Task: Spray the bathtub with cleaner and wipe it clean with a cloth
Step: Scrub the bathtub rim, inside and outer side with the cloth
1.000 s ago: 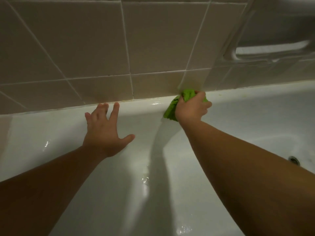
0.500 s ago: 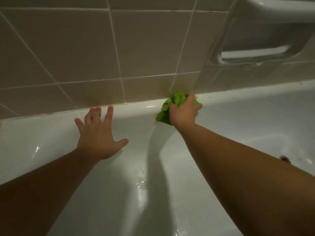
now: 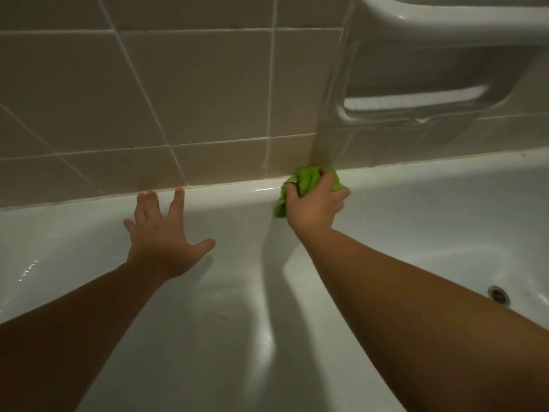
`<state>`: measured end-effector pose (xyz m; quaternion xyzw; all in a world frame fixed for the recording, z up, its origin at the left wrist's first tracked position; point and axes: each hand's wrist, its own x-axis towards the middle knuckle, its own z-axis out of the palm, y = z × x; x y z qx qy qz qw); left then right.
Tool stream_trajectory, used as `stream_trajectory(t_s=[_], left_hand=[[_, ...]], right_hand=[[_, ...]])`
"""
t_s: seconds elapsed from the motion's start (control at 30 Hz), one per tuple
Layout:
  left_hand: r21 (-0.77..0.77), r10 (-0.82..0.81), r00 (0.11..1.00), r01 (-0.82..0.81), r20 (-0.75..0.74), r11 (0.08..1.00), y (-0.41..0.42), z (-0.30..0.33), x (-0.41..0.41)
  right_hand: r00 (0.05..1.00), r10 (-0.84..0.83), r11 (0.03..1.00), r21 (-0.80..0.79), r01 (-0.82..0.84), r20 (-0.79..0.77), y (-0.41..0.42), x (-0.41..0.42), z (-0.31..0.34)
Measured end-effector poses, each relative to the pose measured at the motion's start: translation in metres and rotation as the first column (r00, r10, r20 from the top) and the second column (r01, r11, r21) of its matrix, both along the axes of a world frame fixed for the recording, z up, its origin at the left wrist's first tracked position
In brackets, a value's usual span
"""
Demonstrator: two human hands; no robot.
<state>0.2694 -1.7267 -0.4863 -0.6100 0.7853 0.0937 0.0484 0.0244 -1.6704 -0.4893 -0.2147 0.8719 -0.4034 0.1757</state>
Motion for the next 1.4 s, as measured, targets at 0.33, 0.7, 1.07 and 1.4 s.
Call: stream_trajectory(t_s=[0.33,0.7,1.07,1.4], left_hand=[[-0.021,0.027,0.999,-0.026,0.033,0.999,0.004,-0.004,-0.014],[-0.096,-0.062,0.995,0.07,0.08,0.993,0.015,-0.007,-0.037],[-0.101,-0.063,0.998,0.063,0.003,0.993,0.026,-0.01,-0.076],[-0.114,-0.149,0.989,0.146,-0.016,0.983,0.025,-0.01,-0.072]], right_hand=[[0.958,-0.266,0.964,0.04,0.263,0.105,-0.016,-0.028,0.007],[0.947,-0.297,0.954,0.006,0.299,0.122,-0.002,-0.071,0.004],[0.993,-0.097,0.995,0.017,0.096,0.072,0.0,-0.04,-0.002],[0.983,-0.015,1.0,-0.016,0.018,0.181,-0.016,0.02,0.004]])
